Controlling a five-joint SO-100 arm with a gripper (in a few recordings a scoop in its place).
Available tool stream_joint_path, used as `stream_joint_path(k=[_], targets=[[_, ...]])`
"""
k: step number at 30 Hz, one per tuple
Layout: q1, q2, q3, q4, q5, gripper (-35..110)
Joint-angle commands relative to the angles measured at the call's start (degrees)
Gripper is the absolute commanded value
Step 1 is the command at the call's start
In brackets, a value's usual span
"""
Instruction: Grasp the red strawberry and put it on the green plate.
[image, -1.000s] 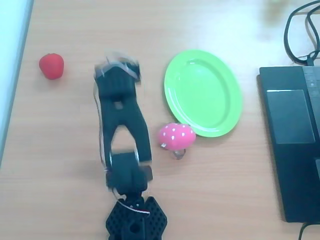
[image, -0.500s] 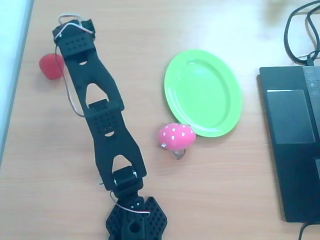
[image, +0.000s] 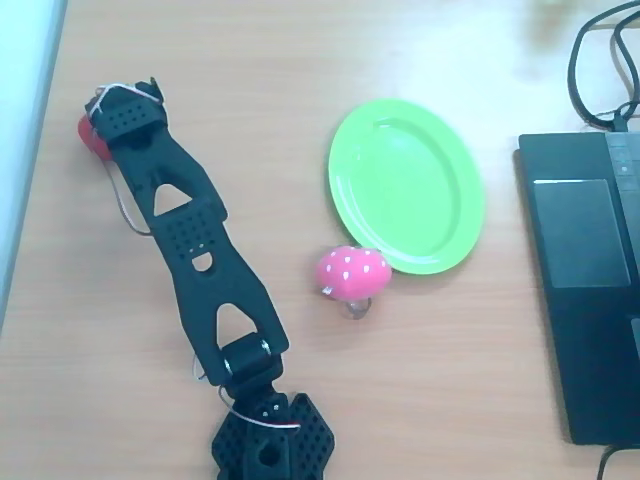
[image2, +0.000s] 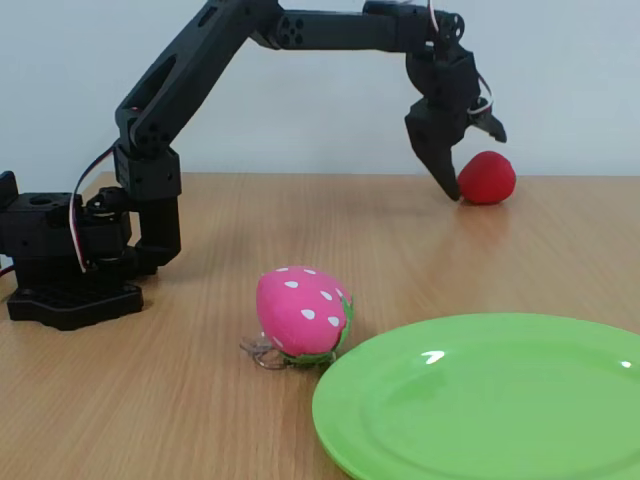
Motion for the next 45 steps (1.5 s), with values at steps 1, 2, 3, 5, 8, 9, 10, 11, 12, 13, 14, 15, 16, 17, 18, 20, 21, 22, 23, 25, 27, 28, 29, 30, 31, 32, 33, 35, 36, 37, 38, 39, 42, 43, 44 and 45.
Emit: stream_joint_path(k=[1,2,3,5,8,9,10,11,12,13,14,15,16,17,18,20,21,22,23,25,27,28,29,30,31,32,33,35,36,37,38,39,42,43,44,45], targets=[[-1.4,-0.4,-3.0,-0.1,-0.6,55],[-1.4,-1.1,-3.7,-0.2,-0.6,55],[-1.5,-1.8,-4.3,-0.4,-0.5,55],[-1.5,-2.8,-5.2,-1.5,-0.4,53],[-1.7,-4.1,-6.6,-2.7,-0.4,51],[-1.8,-4.7,-7.2,-2.8,-0.4,51],[-1.9,-5.4,-8.0,-2.8,-0.4,51],[-1.9,-6.1,-9.1,-2.8,-0.4,50],[-2.0,-6.7,-9.9,-3.0,-0.4,50],[-2.1,-7.2,-10.6,-3.2,-0.4,49],[-2.3,-7.7,-11.4,-3.3,-0.4,48],[-2.4,-8.3,-12.2,-3.3,-0.4,47],[-2.5,-8.8,-12.7,-3.4,-0.4,46],[-2.6,-9.1,-13.1,-3.4,-0.4,45],[-2.8,-9.5,-13.4,-3.5,-0.4,44],[-3.1,-10.0,-13.6,-3.6,-0.4,41],[-3.3,-10.2,-13.7,-3.7,-0.4,39],[-3.3,-10.3,-13.7,-3.9,-0.4,38],[-3.4,-10.3,-13.7,-4.0,-0.4,35],[-3.5,-10.4,-13.8,-4.5,-0.4,30],[-3.5,-10.5,-14.1,-4.7,-0.4,25],[-3.5,-10.5,-14.2,-4.7,-0.4,22],[-3.5,-10.5,-14.3,-4.7,-0.5,20],[-3.5,-10.6,-14.4,-4.7,-0.5,17],[-3.4,-10.6,-14.4,-4.8,-0.5,15],[-3.4,-10.6,-14.4,-4.8,-0.4,13],[-3.3,-10.6,-14.4,-4.8,-0.4,12],[-3.3,-10.4,-14.3,-4.8,-0.4,8],[-3.2,-10.2,-14.2,-4.8,-0.4,8],[-3.1,-9.8,-14.1,-4.7,-0.4,8],[-3.0,-9.2,-14.0,-4.5,-0.4,8],[-2.9,-8.2,-13.7,-4.1,-0.2,8],[-1.9,-2.2,-10.9,-3.4,-0.2,8],[-1.4,0.9,-9.1,-3.4,-0.2,8],[-0.8,4.4,-6.9,-3.4,-0.2,9],[0.0,8.5,-4.5,-3.4,-0.2,9]])
